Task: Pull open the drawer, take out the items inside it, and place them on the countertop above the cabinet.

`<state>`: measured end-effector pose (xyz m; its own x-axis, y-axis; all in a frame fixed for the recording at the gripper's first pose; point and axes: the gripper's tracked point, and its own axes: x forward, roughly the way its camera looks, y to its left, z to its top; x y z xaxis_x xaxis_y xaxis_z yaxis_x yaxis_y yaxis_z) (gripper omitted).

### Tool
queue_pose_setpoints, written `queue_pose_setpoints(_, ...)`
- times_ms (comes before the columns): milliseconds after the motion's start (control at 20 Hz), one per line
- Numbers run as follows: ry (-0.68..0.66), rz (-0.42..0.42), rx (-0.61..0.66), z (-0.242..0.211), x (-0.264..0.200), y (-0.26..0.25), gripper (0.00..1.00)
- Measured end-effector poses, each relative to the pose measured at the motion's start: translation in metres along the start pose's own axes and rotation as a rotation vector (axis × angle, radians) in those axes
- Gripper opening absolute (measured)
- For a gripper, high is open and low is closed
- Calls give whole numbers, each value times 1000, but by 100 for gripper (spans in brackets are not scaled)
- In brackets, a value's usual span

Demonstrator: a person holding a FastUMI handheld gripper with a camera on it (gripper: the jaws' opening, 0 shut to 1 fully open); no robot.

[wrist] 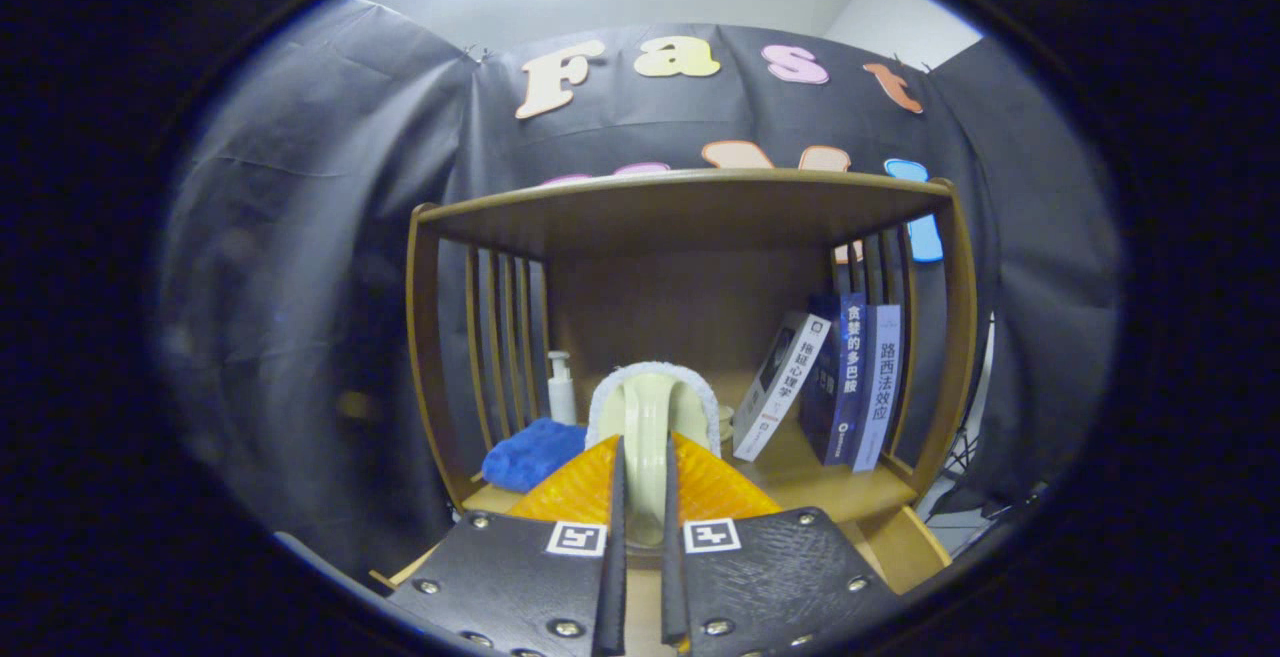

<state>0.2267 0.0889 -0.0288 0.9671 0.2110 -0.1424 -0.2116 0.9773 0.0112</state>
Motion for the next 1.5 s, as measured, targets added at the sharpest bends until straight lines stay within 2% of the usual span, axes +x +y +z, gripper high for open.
queue_pose_setpoints(200, 63, -39, -22, -8, 50, -17, 14)
queue_pose_setpoints(400, 160, -103, -60, -39, 101, -44, 14)
queue_pose_setpoints(550, 255, -136, -6, -76, 128, -57, 14)
queue_pose_setpoints(800, 388, -134, 79, -133, 152, -63, 14)
queue_pose_setpoints(1100, 322, -145, 149, -144, 184, -68, 16)
queue_pose_setpoints(1350, 238, -158, 94, -139, 191, -69, 16)
queue_pose_setpoints(1400, 237, -182, 87, -140, 193, -72, 16)
queue_pose_setpoints(1500, 242, -235, 91, -140, 192, -82, 23)
